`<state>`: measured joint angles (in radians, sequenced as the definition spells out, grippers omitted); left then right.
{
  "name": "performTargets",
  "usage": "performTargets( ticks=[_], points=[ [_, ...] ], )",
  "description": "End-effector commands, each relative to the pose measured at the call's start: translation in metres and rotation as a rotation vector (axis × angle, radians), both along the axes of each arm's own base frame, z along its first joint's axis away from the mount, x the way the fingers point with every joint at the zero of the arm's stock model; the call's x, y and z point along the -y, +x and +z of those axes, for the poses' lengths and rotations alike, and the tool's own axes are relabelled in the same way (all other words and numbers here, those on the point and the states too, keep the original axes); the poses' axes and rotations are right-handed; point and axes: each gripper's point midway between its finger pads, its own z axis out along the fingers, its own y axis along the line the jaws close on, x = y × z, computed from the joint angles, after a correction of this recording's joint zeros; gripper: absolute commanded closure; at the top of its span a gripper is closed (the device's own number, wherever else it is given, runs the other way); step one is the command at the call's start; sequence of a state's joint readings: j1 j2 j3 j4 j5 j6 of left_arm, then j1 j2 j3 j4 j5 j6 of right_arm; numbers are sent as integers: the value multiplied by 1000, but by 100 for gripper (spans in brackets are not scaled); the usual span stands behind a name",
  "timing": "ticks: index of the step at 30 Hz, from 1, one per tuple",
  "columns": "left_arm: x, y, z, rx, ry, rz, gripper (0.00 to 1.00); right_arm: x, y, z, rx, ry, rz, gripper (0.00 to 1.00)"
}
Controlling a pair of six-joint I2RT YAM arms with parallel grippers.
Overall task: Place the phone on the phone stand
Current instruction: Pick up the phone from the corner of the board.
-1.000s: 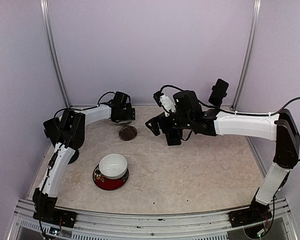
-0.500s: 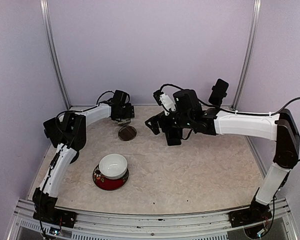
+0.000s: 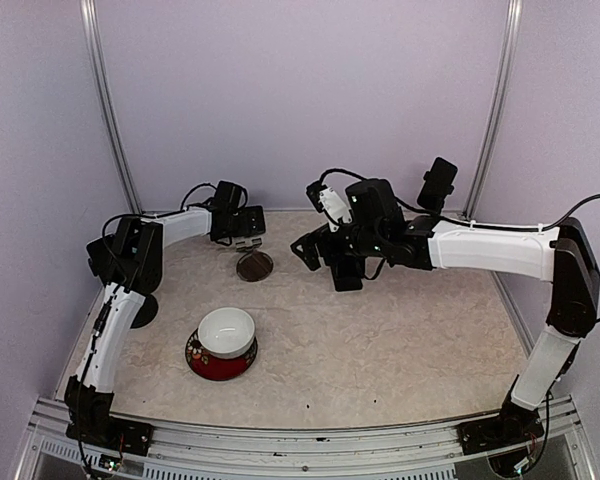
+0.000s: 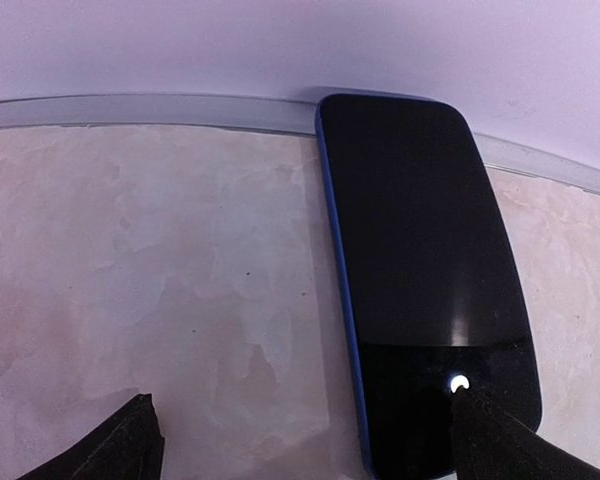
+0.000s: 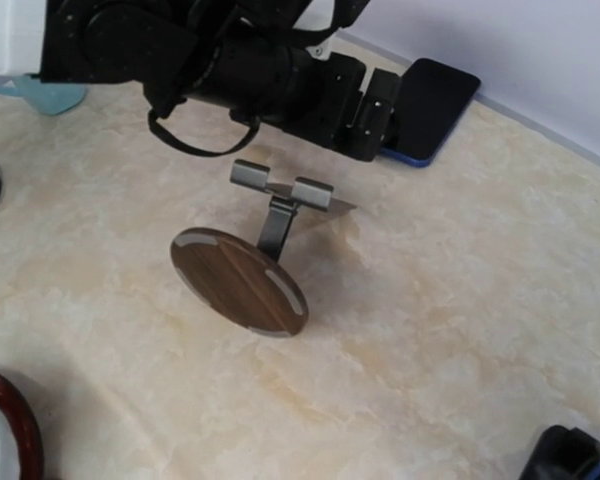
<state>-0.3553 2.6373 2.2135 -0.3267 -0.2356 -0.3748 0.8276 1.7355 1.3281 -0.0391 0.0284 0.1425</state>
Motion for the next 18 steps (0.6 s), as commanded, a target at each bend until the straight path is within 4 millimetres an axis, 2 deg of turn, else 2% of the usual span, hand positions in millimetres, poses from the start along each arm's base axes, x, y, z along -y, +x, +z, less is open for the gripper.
performTargets(
  ticks=[1, 6, 9, 12, 18],
  points=[
    [34, 0, 20, 33, -56, -116, 1, 1, 7, 3, 15, -20, -10, 0],
    [68, 5, 51, 149, -86, -200, 1, 2, 8, 3, 21, -29, -15, 0],
    [79, 10, 60, 196, -79, -191, 1, 1, 9, 0, 15, -35, -14, 0],
    [79, 16, 55, 211, -46, -158, 1, 1, 9, -2, 12, -39, -16, 0],
    [64, 18, 47, 199, 20, -79, 1, 3, 9, -3, 14, -47, -22, 0]
  ],
)
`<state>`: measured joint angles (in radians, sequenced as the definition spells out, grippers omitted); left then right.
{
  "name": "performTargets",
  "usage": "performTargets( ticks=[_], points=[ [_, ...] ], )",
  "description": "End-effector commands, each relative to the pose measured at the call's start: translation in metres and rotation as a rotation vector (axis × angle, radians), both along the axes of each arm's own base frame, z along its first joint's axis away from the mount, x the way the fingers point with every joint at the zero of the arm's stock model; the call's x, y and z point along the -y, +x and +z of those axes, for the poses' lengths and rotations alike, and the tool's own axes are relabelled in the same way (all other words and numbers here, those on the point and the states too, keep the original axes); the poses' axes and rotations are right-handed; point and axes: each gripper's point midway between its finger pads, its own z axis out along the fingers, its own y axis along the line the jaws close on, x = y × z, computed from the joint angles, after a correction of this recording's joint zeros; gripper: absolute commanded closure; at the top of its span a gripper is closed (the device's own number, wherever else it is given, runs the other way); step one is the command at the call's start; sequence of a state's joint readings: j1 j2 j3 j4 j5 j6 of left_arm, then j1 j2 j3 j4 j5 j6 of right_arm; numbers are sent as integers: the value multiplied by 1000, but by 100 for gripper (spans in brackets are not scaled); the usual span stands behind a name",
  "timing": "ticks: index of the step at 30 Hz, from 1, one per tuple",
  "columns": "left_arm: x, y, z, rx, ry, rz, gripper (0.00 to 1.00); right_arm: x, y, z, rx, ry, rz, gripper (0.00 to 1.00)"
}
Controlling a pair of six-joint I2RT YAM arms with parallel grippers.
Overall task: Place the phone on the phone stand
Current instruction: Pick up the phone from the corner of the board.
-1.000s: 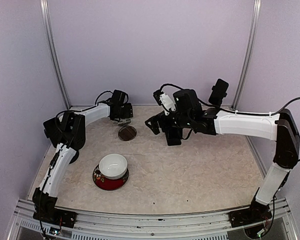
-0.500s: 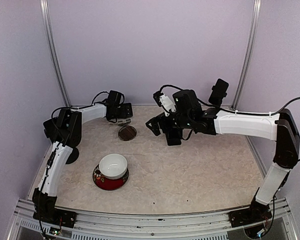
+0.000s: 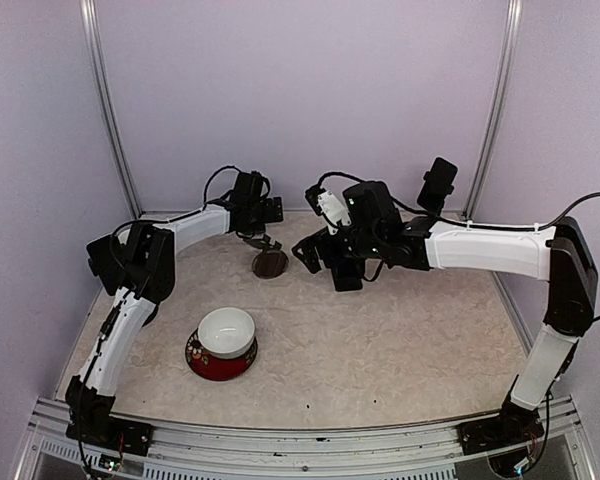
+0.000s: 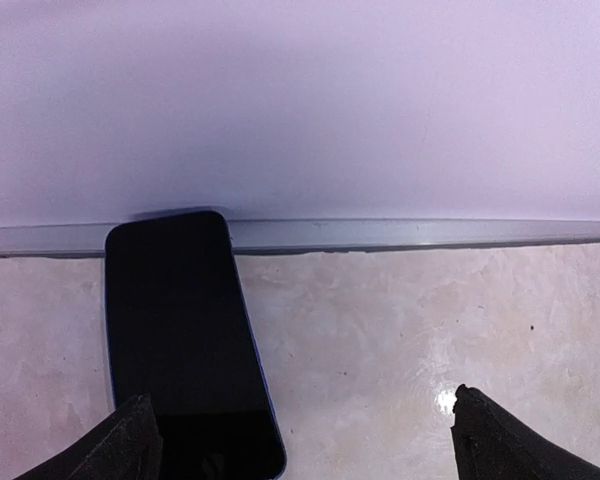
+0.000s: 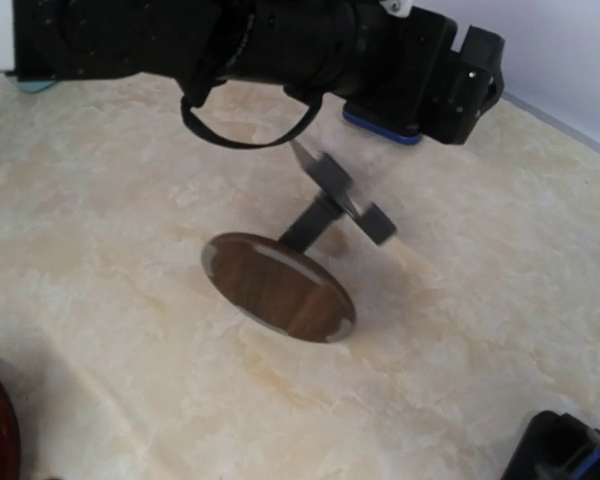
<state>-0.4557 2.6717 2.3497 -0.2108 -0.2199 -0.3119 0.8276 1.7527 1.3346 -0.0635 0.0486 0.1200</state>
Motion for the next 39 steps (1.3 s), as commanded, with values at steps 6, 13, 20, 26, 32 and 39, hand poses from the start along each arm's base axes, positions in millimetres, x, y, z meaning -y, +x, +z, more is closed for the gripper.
performTargets(
  ticks=[6, 13, 20, 26, 32, 39],
  points=[
    [-31, -1, -37, -116, -8, 96, 1, 1, 5, 7, 17, 11, -12, 0],
    [-30, -1, -46, -151, -46, 85, 1, 0, 1, 7, 5, 29, 3, 0],
    [-32, -7, -73, -240, -103, 86, 1, 1, -2, 16, 21, 38, 12, 0],
    [-27, -7, -68, -217, -77, 91, 1, 3, -7, 19, 18, 57, 21, 0],
    [-23, -8, -70, -222, -70, 92, 1, 7, -13, 25, 19, 80, 24, 0],
    [-32, -11, -77, -247, -52, 124, 1, 9, -16, 28, 16, 103, 24, 0]
  ],
)
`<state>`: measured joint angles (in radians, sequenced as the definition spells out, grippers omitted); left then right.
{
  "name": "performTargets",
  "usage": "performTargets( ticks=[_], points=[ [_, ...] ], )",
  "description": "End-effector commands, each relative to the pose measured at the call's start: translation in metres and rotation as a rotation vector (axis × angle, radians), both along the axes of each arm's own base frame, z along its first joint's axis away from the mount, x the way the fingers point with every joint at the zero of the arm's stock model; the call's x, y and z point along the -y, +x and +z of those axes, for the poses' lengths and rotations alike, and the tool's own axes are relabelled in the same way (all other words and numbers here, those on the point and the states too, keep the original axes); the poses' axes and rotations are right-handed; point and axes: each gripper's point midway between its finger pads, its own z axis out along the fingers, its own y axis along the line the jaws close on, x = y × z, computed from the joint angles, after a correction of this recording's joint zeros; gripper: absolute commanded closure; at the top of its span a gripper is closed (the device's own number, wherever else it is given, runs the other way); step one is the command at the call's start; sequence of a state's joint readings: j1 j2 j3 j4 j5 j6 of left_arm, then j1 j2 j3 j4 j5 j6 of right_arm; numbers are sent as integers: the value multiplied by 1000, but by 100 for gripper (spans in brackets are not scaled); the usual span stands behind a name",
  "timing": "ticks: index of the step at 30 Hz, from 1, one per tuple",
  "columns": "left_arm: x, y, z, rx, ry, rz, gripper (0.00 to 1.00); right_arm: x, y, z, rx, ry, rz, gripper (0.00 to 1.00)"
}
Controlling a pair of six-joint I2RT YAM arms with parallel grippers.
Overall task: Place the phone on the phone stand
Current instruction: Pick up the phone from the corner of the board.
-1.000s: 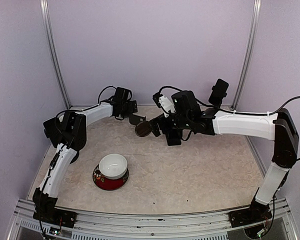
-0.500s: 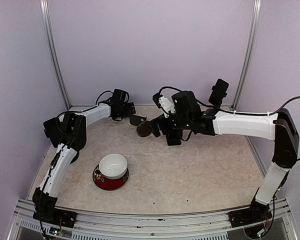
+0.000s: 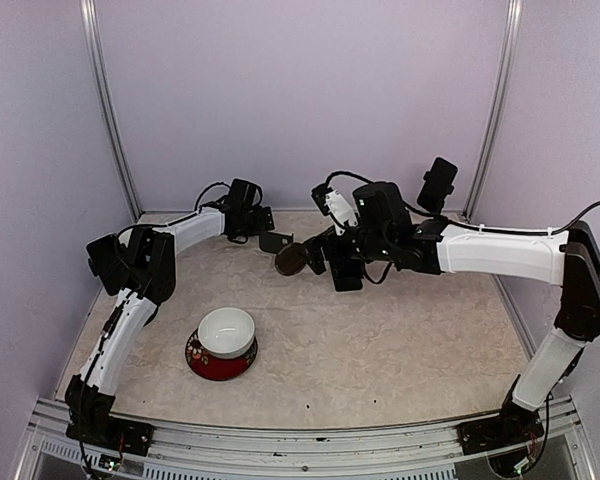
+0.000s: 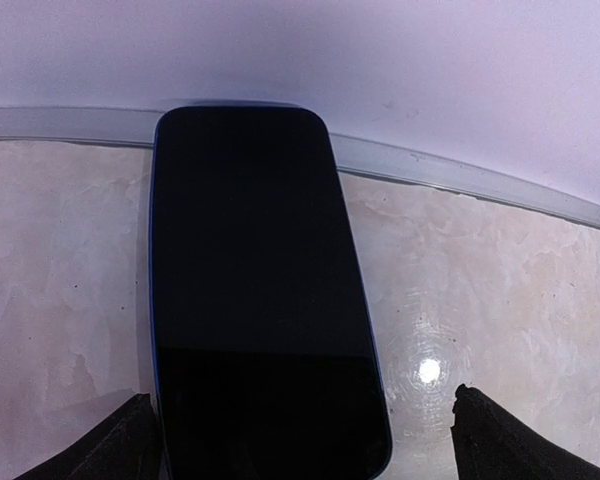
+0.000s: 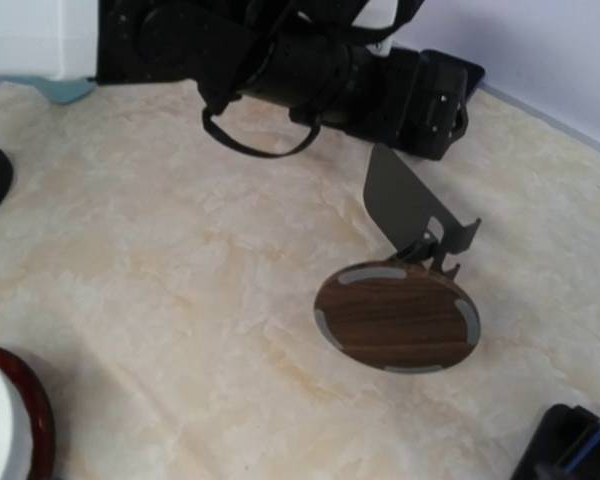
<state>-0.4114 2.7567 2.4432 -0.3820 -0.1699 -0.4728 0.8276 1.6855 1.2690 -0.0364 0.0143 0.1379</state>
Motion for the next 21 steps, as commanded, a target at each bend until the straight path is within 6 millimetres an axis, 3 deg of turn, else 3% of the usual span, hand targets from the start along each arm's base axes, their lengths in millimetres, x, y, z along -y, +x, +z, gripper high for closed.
performTargets(
  ticks=[1, 6, 13, 21],
  points=[
    [-7, -9, -26, -65, 45, 29, 1, 2, -3, 19, 16, 66, 5, 0],
    [-12, -11, -24, -65, 94, 48, 2, 1, -7, 23, 6, 89, 16, 0],
    [-5, -15, -16, -38, 158, 46, 7, 4, -15, 32, 0, 121, 28, 0],
    [-25, -15, -15, -43, 194, 107, 11, 11, -23, 39, -5, 132, 30, 0]
  ],
)
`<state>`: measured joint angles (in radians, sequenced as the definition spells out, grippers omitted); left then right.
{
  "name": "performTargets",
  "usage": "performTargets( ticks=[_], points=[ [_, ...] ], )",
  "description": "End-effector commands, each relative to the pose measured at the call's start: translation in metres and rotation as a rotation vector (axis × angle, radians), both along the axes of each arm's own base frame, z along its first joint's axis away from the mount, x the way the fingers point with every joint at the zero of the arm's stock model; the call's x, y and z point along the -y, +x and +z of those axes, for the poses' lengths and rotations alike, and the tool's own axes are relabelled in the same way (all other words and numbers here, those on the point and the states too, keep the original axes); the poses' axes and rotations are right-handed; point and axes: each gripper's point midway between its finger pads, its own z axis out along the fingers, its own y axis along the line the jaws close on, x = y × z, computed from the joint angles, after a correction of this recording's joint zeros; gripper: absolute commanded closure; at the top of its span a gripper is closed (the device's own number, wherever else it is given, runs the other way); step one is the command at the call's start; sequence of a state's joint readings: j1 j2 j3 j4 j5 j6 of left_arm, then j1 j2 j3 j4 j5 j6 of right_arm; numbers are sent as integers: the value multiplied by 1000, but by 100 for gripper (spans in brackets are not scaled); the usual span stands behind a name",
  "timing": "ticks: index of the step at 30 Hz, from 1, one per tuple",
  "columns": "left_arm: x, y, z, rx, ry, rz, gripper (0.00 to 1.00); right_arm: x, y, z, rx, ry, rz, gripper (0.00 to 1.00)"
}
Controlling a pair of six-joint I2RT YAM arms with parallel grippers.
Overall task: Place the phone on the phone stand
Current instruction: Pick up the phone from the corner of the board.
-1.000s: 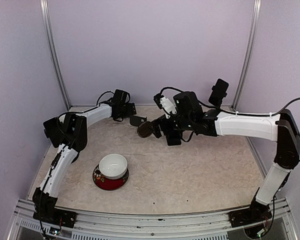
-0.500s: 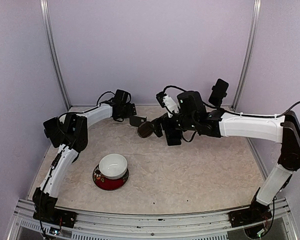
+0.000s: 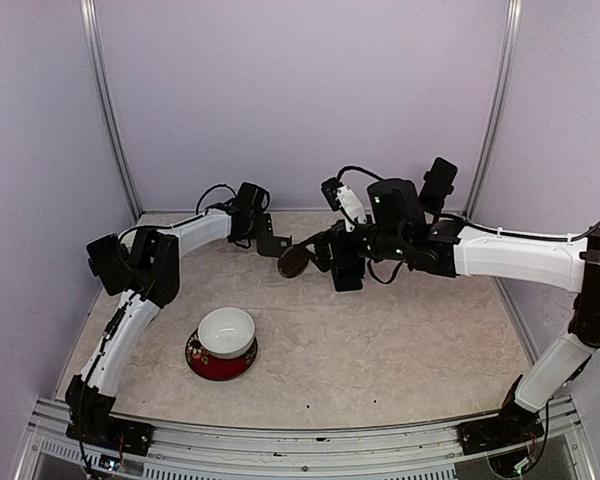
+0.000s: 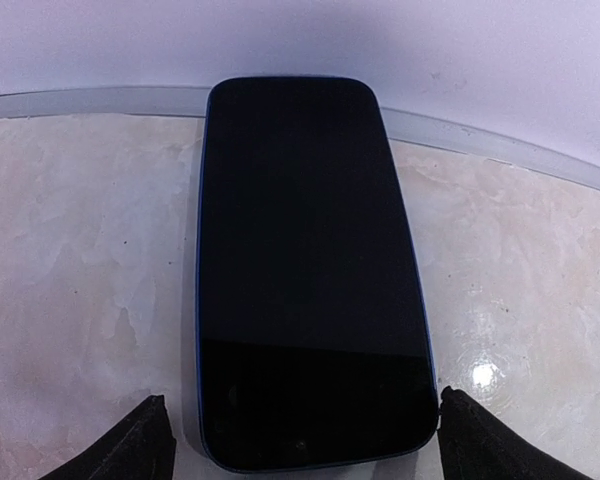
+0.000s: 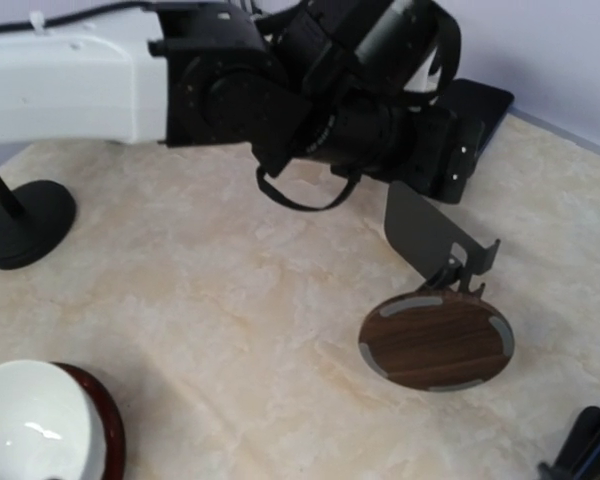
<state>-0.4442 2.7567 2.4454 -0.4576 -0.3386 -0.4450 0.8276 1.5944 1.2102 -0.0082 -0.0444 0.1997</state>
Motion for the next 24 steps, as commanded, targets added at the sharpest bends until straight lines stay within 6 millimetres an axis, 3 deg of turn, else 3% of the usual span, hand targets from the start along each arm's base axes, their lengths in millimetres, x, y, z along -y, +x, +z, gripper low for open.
performTargets(
  ticks=[1, 12, 16, 24],
  points=[
    [-18, -2, -7, -24, 35, 40, 11, 6, -5, 16, 12, 33, -1, 0],
    [-53, 7, 6, -13, 54, 89, 8, 4, -4, 13, 6, 37, -1, 0],
    [-43, 7, 9, -5, 19, 37, 2, 2, -3, 11, 5, 31, 1, 0],
    [-23, 16, 15, 35, -28, -51, 1, 2, -2, 13, 8, 30, -2, 0]
  ],
)
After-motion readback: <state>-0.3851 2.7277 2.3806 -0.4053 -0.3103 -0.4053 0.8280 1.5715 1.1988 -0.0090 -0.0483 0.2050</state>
